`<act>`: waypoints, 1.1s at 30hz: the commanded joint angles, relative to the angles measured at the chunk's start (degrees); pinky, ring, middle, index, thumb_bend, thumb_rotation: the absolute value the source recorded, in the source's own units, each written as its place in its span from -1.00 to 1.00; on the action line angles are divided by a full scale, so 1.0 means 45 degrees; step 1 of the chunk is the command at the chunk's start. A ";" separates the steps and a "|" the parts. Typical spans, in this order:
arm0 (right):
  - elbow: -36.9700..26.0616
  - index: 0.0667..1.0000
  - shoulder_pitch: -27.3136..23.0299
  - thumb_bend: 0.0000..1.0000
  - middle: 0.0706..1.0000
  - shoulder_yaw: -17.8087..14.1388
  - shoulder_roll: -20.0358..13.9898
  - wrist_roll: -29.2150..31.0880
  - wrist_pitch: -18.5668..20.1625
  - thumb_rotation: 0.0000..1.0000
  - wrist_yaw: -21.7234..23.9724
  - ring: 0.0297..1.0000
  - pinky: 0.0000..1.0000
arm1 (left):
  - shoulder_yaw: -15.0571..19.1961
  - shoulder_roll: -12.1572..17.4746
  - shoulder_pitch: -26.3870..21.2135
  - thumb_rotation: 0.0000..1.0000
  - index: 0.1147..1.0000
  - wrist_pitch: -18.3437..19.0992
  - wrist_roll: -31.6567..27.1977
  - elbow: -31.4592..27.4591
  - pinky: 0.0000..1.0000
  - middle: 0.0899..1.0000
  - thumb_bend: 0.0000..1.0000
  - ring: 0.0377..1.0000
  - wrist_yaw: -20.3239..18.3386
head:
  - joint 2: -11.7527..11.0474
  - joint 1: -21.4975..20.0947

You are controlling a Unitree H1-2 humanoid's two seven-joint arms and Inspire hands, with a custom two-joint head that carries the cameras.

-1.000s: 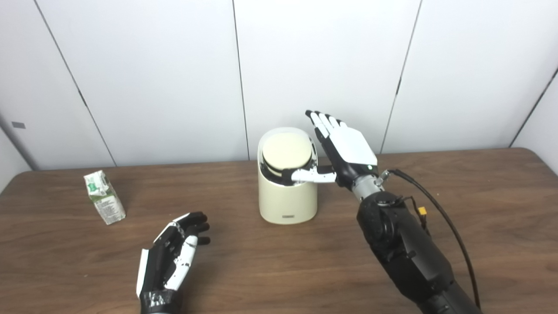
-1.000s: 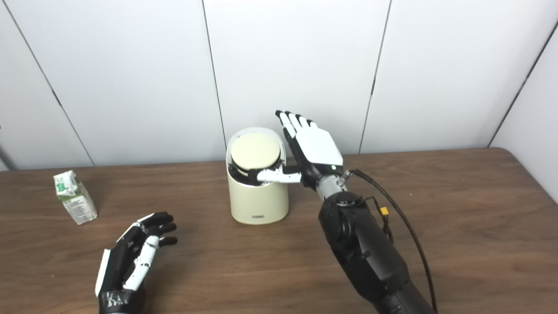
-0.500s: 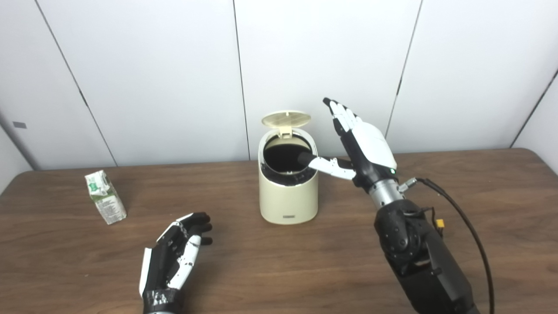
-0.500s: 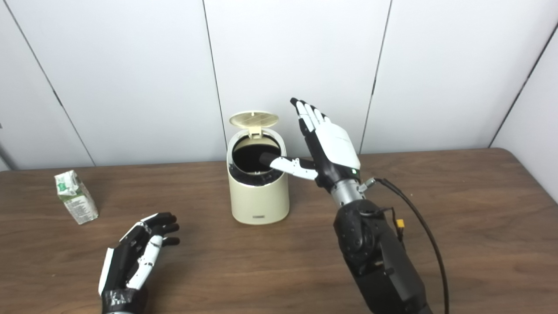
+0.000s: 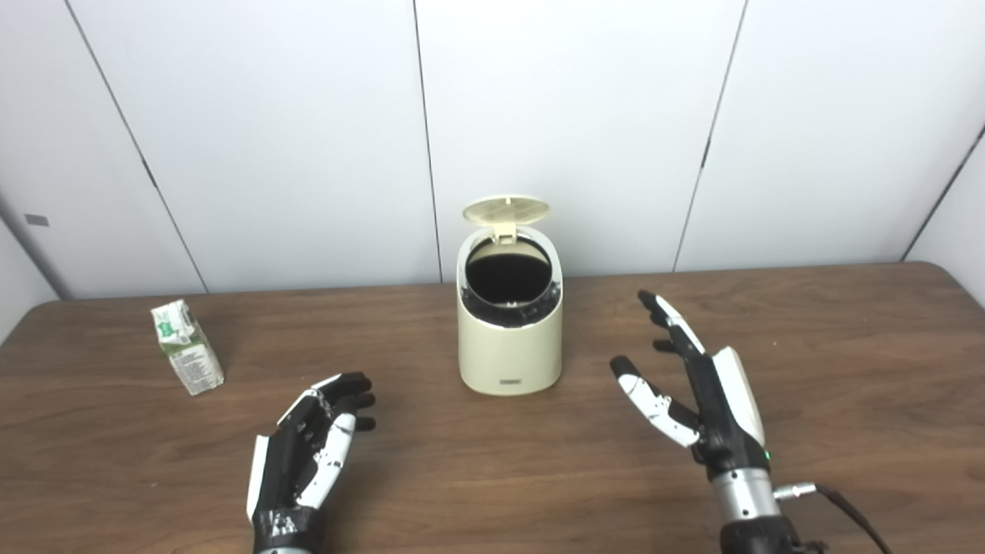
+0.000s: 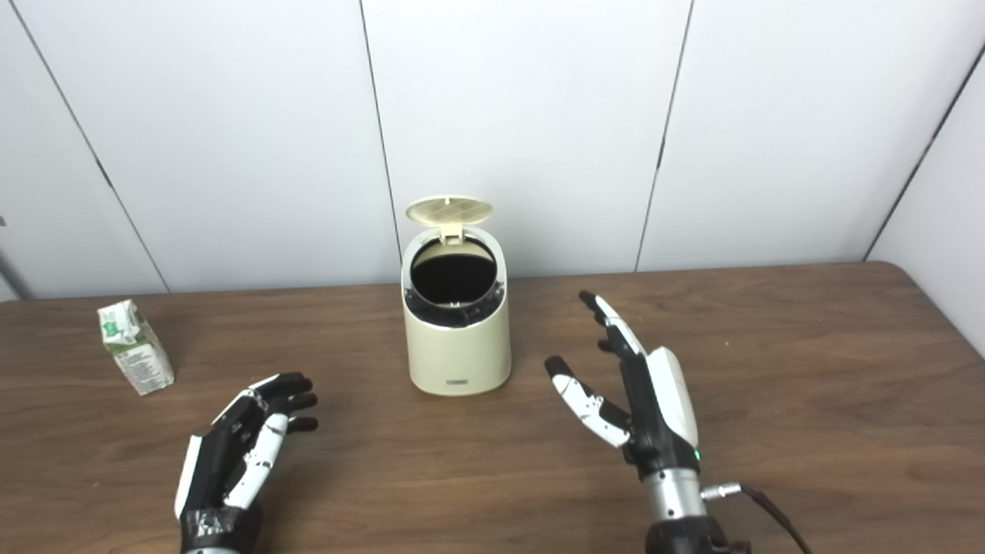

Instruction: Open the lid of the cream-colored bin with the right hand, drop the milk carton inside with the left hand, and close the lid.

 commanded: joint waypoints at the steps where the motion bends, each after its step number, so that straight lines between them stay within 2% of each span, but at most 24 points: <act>1: -0.0613 0.41 -0.0077 -0.52 0.41 -0.0232 0.0181 -0.0242 -0.0654 -0.33 -0.0610 0.34 0.10 | 0.0017 0.0038 -0.0327 -0.20 0.33 -0.0315 -0.0139 -0.0358 0.22 0.38 -0.37 0.38 -0.0070 | -0.0016 -0.0046; 4: -0.0512 0.35 0.0276 -0.48 0.31 -0.0363 0.0337 -0.0296 -0.0784 -0.45 -0.0864 0.24 -0.03 | 0.0049 0.0048 -0.0324 -0.21 0.33 -0.0319 -0.0196 -0.0312 0.20 0.38 -0.37 0.38 -0.0080 | -0.0092 -0.0056; 7: -0.0214 0.33 0.0492 -0.48 0.22 -0.0431 0.0379 -0.0330 -0.1140 -0.43 -0.1135 0.12 -0.17 | 0.0067 0.0073 -0.0320 -0.22 0.34 -0.0390 -0.0232 -0.0229 0.20 0.39 -0.37 0.38 -0.0101 | -0.0155 -0.0016; 11: 0.0340 0.31 0.0562 -0.46 0.31 -0.0528 0.0382 -0.0378 -0.1573 -0.43 -0.1520 0.25 -0.01 | 0.0133 0.0044 -0.0329 -0.27 0.32 -0.0673 -0.0170 -0.0166 0.16 0.36 -0.38 0.35 0.0022 | -0.0189 -0.0007; 15: 0.0821 0.30 0.0377 -0.48 0.32 -0.0632 0.0274 -0.0296 -0.1824 -0.41 -0.1624 0.25 0.00 | 0.0614 -0.0177 -0.0460 -0.28 0.23 -0.1231 0.0225 -0.0031 0.12 0.27 -0.37 0.26 0.0773 | -0.0474 0.0205; 19: 0.1028 0.33 0.0329 -0.50 0.31 -0.0754 0.0071 -0.0033 -0.1972 -0.32 -0.1497 0.23 -0.03 | 0.1577 0.0034 -0.0474 -0.42 -0.01 -0.1838 0.0218 -0.0015 -0.05 0.01 -0.35 0.02 0.1408 | -0.0528 0.0672; 20: 0.1071 0.33 0.0323 -0.51 0.31 -0.0777 0.0004 0.0007 -0.2023 -0.31 -0.1477 0.24 -0.02 | 0.1747 0.0062 -0.0447 -0.63 -0.08 -0.1867 0.0199 -0.0028 -0.07 -0.03 -0.19 -0.01 0.1505 | -0.0534 0.0755; 21: 0.1133 0.33 0.0315 -0.51 0.32 -0.0798 -0.0076 0.0049 -0.2112 -0.30 -0.1469 0.24 -0.02 | 0.1954 0.0104 -0.0400 -0.74 -0.12 -0.1870 0.0158 -0.0067 -0.08 -0.05 -0.11 -0.02 0.1594 | -0.0565 0.0918; 23: 0.1243 0.32 0.0308 -0.52 0.31 -0.0835 -0.0235 0.0150 -0.2282 -0.33 -0.1436 0.25 -0.01 | 0.2285 0.0186 -0.0288 -0.84 -0.15 -0.1852 0.0157 -0.0156 -0.14 -0.09 -0.03 -0.07 0.1767 | -0.0600 0.1125; 26: 0.1514 0.31 0.0280 -0.51 0.28 -0.0927 -0.0476 0.0301 -0.2581 -0.52 -0.1466 0.20 -0.07 | 0.3000 0.0594 0.0063 -0.86 -0.15 -0.1283 0.0260 -0.0641 -0.12 -0.01 0.00 -0.01 0.2096 | -0.0629 0.1574; 28: 0.1613 0.31 0.0265 -0.51 0.27 -0.0997 -0.0633 0.0434 -0.2608 -0.52 -0.1378 0.17 -0.11 | 0.3306 0.1036 0.0331 -0.85 -0.14 -0.0803 0.0101 -0.0915 -0.08 0.05 0.01 0.04 0.1980 | -0.0641 0.1970; 31: 0.1765 0.31 0.0242 -0.52 0.28 -0.1094 -0.0907 0.0648 -0.2768 -0.51 -0.1272 0.19 -0.07 | 0.3484 0.1529 0.0559 -0.85 -0.14 -0.0274 0.0103 -0.1123 -0.04 0.14 0.02 0.12 0.1831 | -0.0646 0.2484; 32: 0.1832 0.31 0.0229 -0.53 0.29 -0.1132 -0.0990 0.0740 -0.2848 -0.48 -0.1240 0.22 -0.03 | 0.3524 0.1746 0.0593 -0.67 0.11 -0.0094 0.0274 -0.1125 0.00 0.20 0.27 0.17 0.1828 | -0.0646 0.2594; 33: 0.1905 0.31 0.0219 -0.53 0.30 -0.1194 -0.1075 0.0873 -0.2946 -0.49 -0.1203 0.24 0.00 | 0.3544 0.1920 0.0614 -0.58 0.24 0.0079 0.0458 -0.1158 0.05 0.26 0.37 0.21 0.1856 | -0.0657 0.2873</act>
